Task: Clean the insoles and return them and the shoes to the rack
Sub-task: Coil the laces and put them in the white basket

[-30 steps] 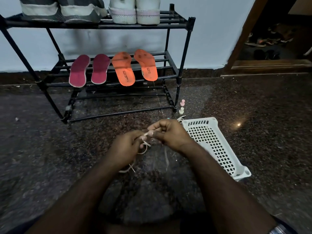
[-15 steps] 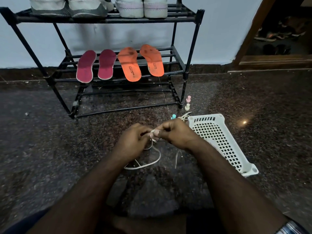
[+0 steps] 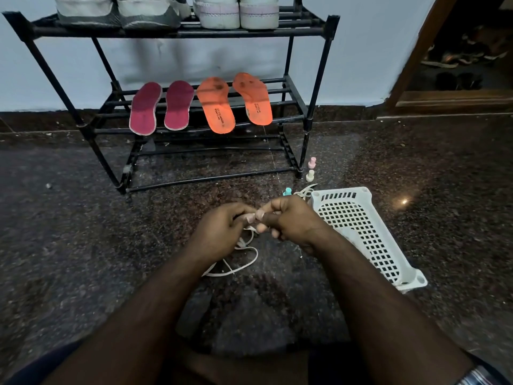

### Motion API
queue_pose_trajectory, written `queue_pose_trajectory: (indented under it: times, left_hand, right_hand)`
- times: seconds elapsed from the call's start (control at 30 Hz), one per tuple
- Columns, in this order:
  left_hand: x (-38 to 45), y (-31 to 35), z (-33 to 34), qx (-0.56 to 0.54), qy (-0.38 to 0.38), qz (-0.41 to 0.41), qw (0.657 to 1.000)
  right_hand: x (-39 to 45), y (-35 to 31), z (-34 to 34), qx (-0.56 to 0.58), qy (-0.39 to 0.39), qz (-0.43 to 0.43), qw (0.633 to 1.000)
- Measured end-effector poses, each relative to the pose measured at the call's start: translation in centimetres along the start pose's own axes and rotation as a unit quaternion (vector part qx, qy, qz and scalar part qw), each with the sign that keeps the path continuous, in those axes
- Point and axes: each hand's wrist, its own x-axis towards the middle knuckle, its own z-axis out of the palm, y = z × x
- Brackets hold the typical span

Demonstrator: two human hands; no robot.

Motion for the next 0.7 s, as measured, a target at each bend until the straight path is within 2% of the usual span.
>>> queue_pose_trajectory:
  times: [0.07,0.13,0.2,0.27,0.33,0.4,0.43,0.47,0.5,0.57,0.63,0.7]
  left_hand:
    - [0.1,-0.5,-0.5,0.034,0.035,0.013,0.999]
    - [0.2,-0.7,-0.8,0.040,0.050,0.017,0.998]
    - [0.1,-0.7,-0.6,0.012,0.049,0.006,0.999]
    - [0.0,-0.7,-0.2,-0.029,0.042,-0.013,0.999]
    - [-0.2,-0.5,0.4,-0.048,0.029,-0.026,0.998]
    - [-0.5,0.2,1.0,-0.038,0.010,-0.021,0.999]
    - [-0.6,0.5,1.4,-0.029,-0.002,-0.011,1.000]
    - [-0.7,0.7,1.7,-0.016,-0.010,0.004,1.000]
    - [-0.7,0.7,2.0,0.001,-0.016,0.013,1.000]
    - [-0.7,0.7,1.8,0.040,-0.020,0.017,0.999]
    - [-0.7,0.6,1.2,0.073,-0.022,0.011,0.997]
    - [-0.8,0.6,0.3,0.084,-0.016,0.007,0.996]
  right_hand:
    - [-0.2,0.0,-0.1,-0.013,-0.016,0.012,1.000]
    - [-0.5,-0.1,-0.3,-0.001,-0.065,0.033,0.997]
    - [-0.8,-0.4,-0.1,0.059,-0.133,0.065,0.987]
    - [-1.2,-0.8,0.4,0.140,-0.158,0.064,0.975]
    - [-1.2,-1.4,1.1,0.254,-0.118,0.016,0.960]
    - [-0.8,-1.8,1.6,0.378,-0.034,-0.035,0.924]
    - [-0.4,-1.7,1.7,0.411,0.009,-0.059,0.910]
    - [0.0,-1.4,1.7,0.402,0.049,-0.091,0.910]
    - [0.3,-1.0,1.7,0.341,0.089,-0.129,0.927]
    - [0.5,0.0,1.5,0.100,0.155,-0.201,0.962]
    - [0.4,0.9,1.5,-0.141,0.175,-0.237,0.945]
    - [0.5,1.2,1.4,-0.267,0.152,-0.231,0.923]
